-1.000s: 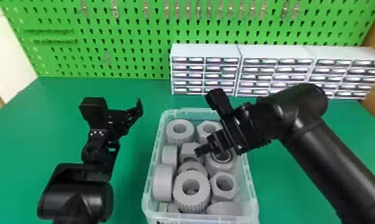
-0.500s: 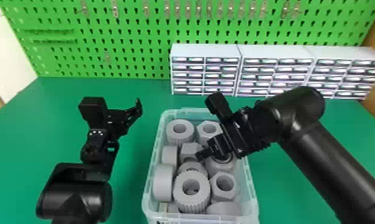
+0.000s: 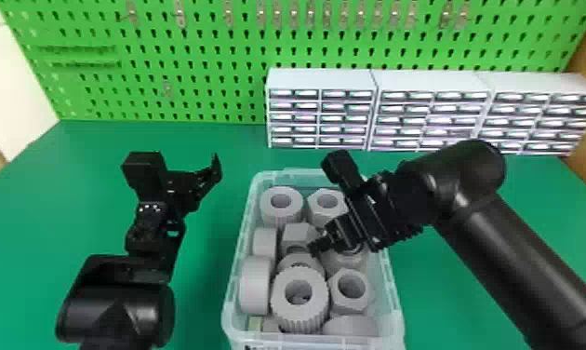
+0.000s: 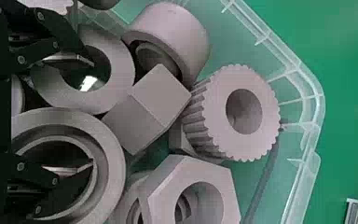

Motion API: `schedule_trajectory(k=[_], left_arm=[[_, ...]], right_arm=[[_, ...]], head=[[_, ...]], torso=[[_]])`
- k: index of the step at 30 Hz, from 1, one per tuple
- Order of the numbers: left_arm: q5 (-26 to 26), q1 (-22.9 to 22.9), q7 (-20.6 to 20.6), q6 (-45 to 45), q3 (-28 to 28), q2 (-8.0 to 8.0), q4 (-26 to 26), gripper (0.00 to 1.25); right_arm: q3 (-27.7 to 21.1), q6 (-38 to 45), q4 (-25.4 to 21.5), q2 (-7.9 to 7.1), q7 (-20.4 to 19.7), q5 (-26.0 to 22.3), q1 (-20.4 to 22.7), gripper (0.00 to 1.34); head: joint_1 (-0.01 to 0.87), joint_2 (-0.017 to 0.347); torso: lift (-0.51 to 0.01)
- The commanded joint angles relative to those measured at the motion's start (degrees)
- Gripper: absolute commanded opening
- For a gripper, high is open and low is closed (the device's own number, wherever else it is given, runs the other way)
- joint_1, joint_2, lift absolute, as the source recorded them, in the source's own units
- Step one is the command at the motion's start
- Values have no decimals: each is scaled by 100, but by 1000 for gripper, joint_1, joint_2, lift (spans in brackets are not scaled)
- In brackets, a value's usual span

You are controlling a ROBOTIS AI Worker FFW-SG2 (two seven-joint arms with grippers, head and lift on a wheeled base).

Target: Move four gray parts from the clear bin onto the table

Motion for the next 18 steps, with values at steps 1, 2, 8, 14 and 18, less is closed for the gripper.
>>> schedule_trajectory(k=[1, 2, 8, 14, 18], left_arm=[[0, -4, 0, 0, -8, 2, 0, 1147], [0, -4, 0, 0, -8, 2, 0, 1147], [18, -4, 0, 0, 1, 11, 0, 1147], [35, -21, 0, 0, -8, 37, 0, 1147], [44, -13, 0, 0, -8, 37, 0, 1147]], right_arm=[[8, 83, 55, 9, 0, -9, -7, 773], [17, 136, 64, 9, 0, 0, -25, 716], [17, 338, 134, 35, 0, 44, -87, 313], [61, 523, 134, 35, 0, 149, -157, 245], [52, 523, 134, 35, 0, 193, -157, 242]], head=[[693, 72], [693, 72], [693, 72], [693, 72], [693, 72]], torso=[[-52], [-52], [-52], [-52], [-52]])
